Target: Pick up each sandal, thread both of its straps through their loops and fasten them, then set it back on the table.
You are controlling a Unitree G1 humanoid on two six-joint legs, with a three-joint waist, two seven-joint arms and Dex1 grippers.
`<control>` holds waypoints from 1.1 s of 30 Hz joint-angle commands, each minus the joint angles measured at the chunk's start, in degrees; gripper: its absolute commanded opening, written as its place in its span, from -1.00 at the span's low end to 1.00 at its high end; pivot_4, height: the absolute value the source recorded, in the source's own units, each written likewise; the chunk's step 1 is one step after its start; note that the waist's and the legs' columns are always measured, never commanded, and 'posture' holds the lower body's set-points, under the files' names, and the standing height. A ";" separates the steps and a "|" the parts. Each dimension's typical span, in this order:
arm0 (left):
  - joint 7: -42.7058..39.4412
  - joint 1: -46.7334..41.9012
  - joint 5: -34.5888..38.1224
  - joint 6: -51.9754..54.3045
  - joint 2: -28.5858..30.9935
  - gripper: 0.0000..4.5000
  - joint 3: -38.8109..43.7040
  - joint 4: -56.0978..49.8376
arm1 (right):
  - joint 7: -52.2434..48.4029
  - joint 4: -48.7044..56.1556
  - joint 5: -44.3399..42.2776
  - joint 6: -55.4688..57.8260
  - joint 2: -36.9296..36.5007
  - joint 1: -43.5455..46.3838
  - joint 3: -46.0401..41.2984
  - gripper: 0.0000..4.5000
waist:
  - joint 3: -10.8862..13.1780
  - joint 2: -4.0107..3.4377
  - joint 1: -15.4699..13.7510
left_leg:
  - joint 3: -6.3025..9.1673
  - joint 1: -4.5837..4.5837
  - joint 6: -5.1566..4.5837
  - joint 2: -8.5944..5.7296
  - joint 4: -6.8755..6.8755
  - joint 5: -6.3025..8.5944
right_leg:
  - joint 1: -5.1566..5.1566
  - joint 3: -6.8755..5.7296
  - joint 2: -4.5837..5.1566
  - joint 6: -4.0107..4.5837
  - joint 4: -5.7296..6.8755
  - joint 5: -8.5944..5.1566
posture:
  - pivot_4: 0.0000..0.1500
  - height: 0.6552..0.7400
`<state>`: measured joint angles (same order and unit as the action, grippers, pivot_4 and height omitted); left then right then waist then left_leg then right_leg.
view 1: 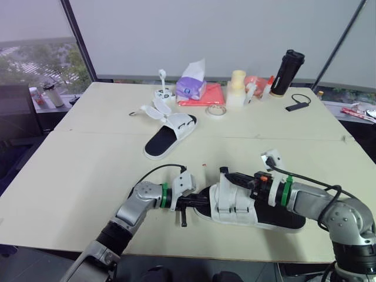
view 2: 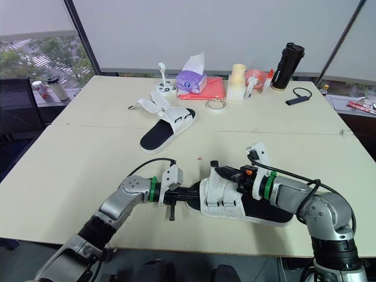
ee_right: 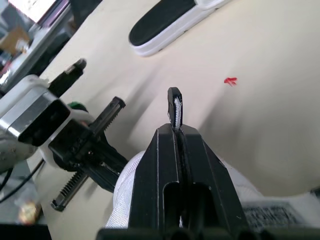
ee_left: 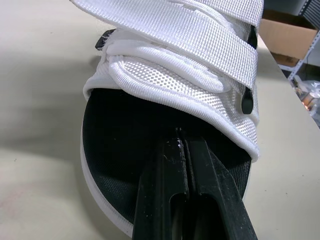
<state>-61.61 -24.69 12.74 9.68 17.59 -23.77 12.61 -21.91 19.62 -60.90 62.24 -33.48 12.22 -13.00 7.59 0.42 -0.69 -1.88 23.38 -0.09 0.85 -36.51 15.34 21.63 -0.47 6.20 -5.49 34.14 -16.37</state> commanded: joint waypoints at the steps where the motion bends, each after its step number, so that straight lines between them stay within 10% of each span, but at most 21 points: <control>1: 2.14 2.73 -5.33 3.49 1.47 -1.00 -2.35 6.75 | 2.23 4.28 -5.39 -4.29 2.16 -0.55 -8.78 -0.99 | 0.00 -0.01 -0.06 | 0.00 0.01 0.00 0.00 0.00 0.00 | 0.00 0.00 0.00 0.00 0.00 0.00 | 1.00 1.00; 24: 2.86 1.69 -5.31 3.42 0.36 -1.00 -2.05 8.45 | 0.03 -3.83 15.50 -0.62 -10.53 5.71 10.04 -0.99 | -0.06 0.09 -0.01 | -0.10 0.00 -0.08 -0.02 0.02 -0.04 | 0.01 -0.10 0.17 0.06 -0.06 0.03 | 1.00 1.00; 33: 3.08 2.42 -4.99 3.95 0.35 -1.00 -1.63 7.70 | -7.35 -2.73 14.29 -4.57 -11.14 6.18 2.68 0.94 | -0.02 0.03 -0.15 | -0.21 0.05 -0.10 -0.04 0.13 -0.06 | 0.02 -0.22 0.31 0.06 -0.16 0.03 | 1.00 1.00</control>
<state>-61.29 -25.19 12.74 9.67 16.12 -23.75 13.99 -26.67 16.10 -44.85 60.36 -44.11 17.94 -5.18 7.57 0.45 -0.84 -2.09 23.43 -0.19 0.81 -36.38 15.28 21.65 -0.70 6.51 -5.43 33.98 -16.35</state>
